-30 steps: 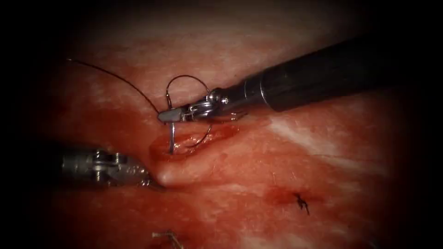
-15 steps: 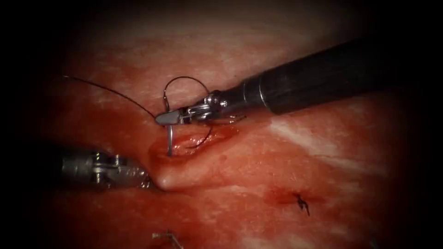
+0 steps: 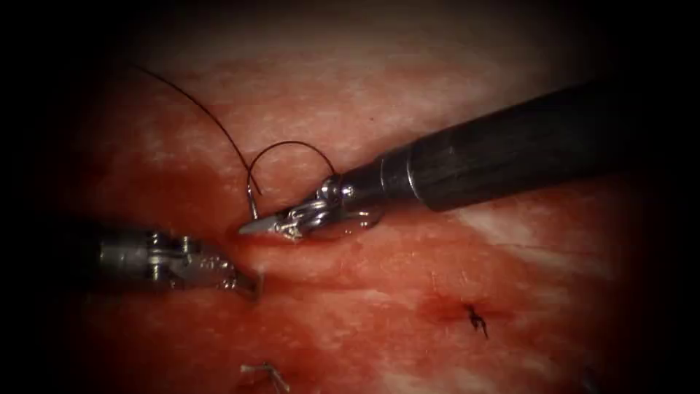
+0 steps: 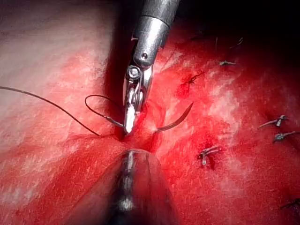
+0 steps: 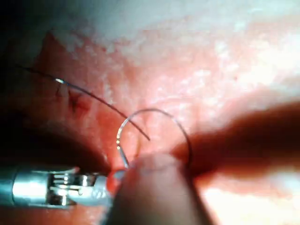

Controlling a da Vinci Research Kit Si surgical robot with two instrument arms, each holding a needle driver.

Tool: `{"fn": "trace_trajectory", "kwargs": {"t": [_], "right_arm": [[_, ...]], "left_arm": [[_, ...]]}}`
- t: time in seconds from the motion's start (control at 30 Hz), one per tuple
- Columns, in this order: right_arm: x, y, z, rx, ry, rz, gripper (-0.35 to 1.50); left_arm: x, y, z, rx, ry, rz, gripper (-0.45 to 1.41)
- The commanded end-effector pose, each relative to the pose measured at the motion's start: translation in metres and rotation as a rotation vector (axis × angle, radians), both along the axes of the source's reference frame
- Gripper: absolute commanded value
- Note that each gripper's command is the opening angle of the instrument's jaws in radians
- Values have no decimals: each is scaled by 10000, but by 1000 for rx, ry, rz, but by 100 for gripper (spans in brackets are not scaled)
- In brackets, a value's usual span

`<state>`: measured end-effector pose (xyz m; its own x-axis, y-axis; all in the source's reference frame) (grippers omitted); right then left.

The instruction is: Wound Closure

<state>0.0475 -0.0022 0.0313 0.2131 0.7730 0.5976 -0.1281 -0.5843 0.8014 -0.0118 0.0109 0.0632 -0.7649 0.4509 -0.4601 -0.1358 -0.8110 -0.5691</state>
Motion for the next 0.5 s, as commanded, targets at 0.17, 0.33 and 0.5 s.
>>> {"fn": "trace_trajectory", "kwargs": {"t": [0.17,0.33,0.5], "right_arm": [[4,12,12,-115,25,90,96],[-2,24,25,-244,17,135,126],[-20,42,39,-408,-3,176,130]], "left_arm": [[-4,-7,3,5,2,3,-33],[-4,-7,-2,7,2,3,-27],[-1,-12,-9,8,0,6,-8]]}}
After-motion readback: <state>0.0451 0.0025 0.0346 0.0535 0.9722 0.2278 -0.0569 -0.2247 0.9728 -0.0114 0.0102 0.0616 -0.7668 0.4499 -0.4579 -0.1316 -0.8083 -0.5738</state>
